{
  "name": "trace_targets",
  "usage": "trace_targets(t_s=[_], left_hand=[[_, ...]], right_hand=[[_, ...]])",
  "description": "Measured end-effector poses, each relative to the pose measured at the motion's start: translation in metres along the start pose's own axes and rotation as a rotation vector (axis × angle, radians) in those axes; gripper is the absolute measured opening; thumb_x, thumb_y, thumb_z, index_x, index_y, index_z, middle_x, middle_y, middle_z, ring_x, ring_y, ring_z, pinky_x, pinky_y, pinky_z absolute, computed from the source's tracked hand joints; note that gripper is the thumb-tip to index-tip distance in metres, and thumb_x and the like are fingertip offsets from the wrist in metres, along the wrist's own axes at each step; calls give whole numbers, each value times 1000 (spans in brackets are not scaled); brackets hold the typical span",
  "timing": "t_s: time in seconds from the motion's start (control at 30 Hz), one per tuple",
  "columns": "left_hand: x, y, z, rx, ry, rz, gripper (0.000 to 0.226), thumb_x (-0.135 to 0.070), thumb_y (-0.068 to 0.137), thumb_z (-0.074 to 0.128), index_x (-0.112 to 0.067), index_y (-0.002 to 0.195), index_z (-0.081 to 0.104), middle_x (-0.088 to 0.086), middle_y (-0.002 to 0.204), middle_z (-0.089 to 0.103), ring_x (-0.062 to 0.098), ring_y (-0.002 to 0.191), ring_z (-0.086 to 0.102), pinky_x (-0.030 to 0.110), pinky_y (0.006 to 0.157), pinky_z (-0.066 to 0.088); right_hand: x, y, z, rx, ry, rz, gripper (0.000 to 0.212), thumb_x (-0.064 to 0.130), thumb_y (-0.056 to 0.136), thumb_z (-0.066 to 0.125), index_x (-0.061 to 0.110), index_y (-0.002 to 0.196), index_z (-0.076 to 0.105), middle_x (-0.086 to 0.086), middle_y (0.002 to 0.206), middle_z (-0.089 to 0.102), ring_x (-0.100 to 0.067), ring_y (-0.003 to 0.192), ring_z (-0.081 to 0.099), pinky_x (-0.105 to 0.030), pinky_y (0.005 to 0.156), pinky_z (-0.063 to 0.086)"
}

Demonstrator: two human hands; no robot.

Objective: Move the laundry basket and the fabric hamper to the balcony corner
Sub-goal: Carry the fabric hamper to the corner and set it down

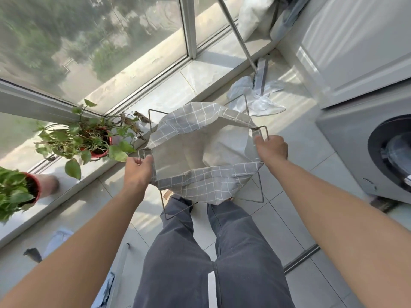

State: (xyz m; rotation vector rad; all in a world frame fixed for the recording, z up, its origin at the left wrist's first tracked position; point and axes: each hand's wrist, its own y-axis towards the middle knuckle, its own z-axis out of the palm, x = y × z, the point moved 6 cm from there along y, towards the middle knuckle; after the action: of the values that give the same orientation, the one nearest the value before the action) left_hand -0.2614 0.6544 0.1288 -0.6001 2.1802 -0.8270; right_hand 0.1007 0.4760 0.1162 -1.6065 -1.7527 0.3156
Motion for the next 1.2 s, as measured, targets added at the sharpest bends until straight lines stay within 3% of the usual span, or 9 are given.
trace_targets(t_s=[0.07, 0.23, 0.4, 0.57, 0.67, 0.83, 1.0, 1.13, 1.2], left_hand=[[-17, -11, -10, -18, 35, 58, 28, -40, 86, 54, -14, 96, 47, 7, 87, 53, 23, 77, 50, 39, 72, 45], [-53, -39, -49, -125, 16, 145, 35, -48, 76, 51, -15, 88, 48, 7, 85, 56, 26, 76, 55, 45, 72, 50], [-44, -58, -103, -267, -100, 75, 39, -47, 85, 50, -10, 91, 56, 13, 85, 62, 27, 72, 57, 40, 67, 51], [-21, -84, -143, -380, -205, 26, 39, -46, 83, 48, -9, 74, 58, 10, 71, 59, 24, 56, 52, 31, 52, 42], [-7, -95, -160, -418, -257, -16, 45, -49, 81, 48, -6, 84, 62, 9, 73, 61, 23, 56, 52, 29, 50, 38], [17, -113, -191, -512, -244, -74, 65, -54, 88, 50, 4, 114, 62, 18, 107, 65, 34, 88, 59, 35, 69, 40], [33, -134, -232, -532, -293, -97, 68, -49, 90, 51, 9, 125, 58, 26, 130, 58, 44, 119, 53, 47, 103, 41], [82, -158, -262, -562, -458, -212, 60, -37, 86, 55, 5, 128, 54, 22, 126, 61, 37, 103, 61, 42, 89, 51], [115, -172, -276, -601, -555, -247, 58, -35, 86, 57, 4, 129, 53, 22, 124, 61, 38, 107, 61, 44, 92, 51]], right_hand=[[8, -9, -19, -48, 21, 14, 41, 53, 83, 53, 15, 67, 50, -10, 81, 63, -33, 81, 62, -28, 57, 37], [30, -21, -81, -134, 70, 45, 40, 45, 83, 57, 9, 95, 67, -17, 113, 69, -38, 101, 64, -34, 79, 47], [56, -28, -136, -181, 167, 29, 42, 40, 78, 64, 6, 102, 70, -19, 115, 69, -40, 102, 65, -35, 80, 49], [79, -52, -164, -262, 224, 26, 50, 35, 84, 66, -1, 119, 63, -24, 126, 63, -45, 113, 61, -40, 85, 47], [90, -70, -168, -251, 237, -27, 52, 41, 81, 69, 1, 115, 66, -23, 123, 65, -43, 111, 62, -38, 80, 45], [100, -103, -178, -287, 107, -186, 42, 41, 77, 71, 7, 102, 68, -19, 111, 71, -40, 99, 68, -34, 72, 43], [117, -147, -163, -296, -15, -338, 44, 31, 82, 66, 11, 119, 53, -20, 115, 65, -44, 105, 63, -41, 78, 42], [132, -193, -137, -279, -39, -408, 34, 17, 80, 68, 10, 111, 55, -20, 114, 65, -41, 105, 62, -44, 88, 49], [144, -219, -116, -225, -124, -461, 30, 12, 83, 65, 11, 112, 58, -18, 118, 65, -41, 110, 62, -45, 91, 49]])
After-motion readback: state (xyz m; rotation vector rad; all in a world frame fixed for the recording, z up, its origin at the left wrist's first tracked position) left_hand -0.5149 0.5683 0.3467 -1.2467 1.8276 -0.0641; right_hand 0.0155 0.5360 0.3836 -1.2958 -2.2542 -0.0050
